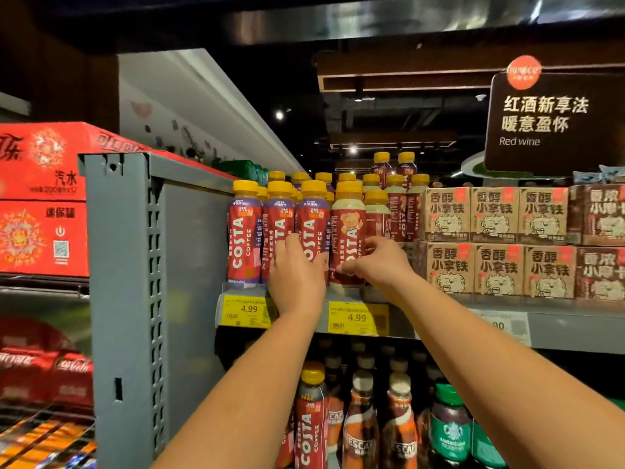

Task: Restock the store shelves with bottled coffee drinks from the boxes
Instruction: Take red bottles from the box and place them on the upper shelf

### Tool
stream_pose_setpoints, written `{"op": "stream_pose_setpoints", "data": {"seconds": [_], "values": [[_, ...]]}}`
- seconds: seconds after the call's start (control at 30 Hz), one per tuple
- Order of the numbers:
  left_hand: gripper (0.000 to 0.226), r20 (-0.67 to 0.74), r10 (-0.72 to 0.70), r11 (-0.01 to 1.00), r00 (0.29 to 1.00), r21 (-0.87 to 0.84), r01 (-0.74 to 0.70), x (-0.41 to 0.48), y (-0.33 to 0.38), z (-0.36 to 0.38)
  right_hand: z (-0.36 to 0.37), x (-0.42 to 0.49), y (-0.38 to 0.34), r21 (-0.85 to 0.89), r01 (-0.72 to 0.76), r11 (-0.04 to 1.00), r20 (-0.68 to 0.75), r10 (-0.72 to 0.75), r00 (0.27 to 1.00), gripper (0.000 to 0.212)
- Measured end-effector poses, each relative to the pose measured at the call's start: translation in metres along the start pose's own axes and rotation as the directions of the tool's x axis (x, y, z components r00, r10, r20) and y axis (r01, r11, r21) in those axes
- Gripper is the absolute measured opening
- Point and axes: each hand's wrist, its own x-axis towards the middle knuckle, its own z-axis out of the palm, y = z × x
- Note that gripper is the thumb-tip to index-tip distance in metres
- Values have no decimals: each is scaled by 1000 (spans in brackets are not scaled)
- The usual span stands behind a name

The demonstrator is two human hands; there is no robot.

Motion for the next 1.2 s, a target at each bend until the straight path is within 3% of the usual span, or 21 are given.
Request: {"op": "stream_pose_setpoints", "data": {"seconds": [0.13,0.4,0.6,0.77,0.83,0.93,1.03,1.2], "values": [[49,11,25,1000,1000,16,-25,-1,-4,-1,-3,-3,-3,-14,-6,1000,29,7,1000,44],[40,34,31,999,999,35,-33,1,-7,-3,-2,-6,-3,-58,-37,998,-57,34,998,37],[36,12,39,999,999,-11,-39,3,-11,0,0,-9,-3,-85,-40,996,-90,33,995,42],[30,88,65,998,994,-25,-63,5,-11,-10,1,-14,-9,-153,-44,987,-89,30,996,38],[26,126,104,994,987,-34,-100,7,-10,-20,-3,-25,-12,-215,-9,977,-132,-20,991,25],[23,172,205,975,963,54,-217,6,-8,-40,-8,-48,-12,-436,115,892,-190,-216,958,16],[20,259,267,935,928,165,-315,-17,-8,-56,-7,-70,-9,-576,242,780,-86,-353,932,10],[22,373,233,885,898,302,-355,-72,-15,-73,6,-116,-1,-671,283,686,121,-275,954,9]]}}
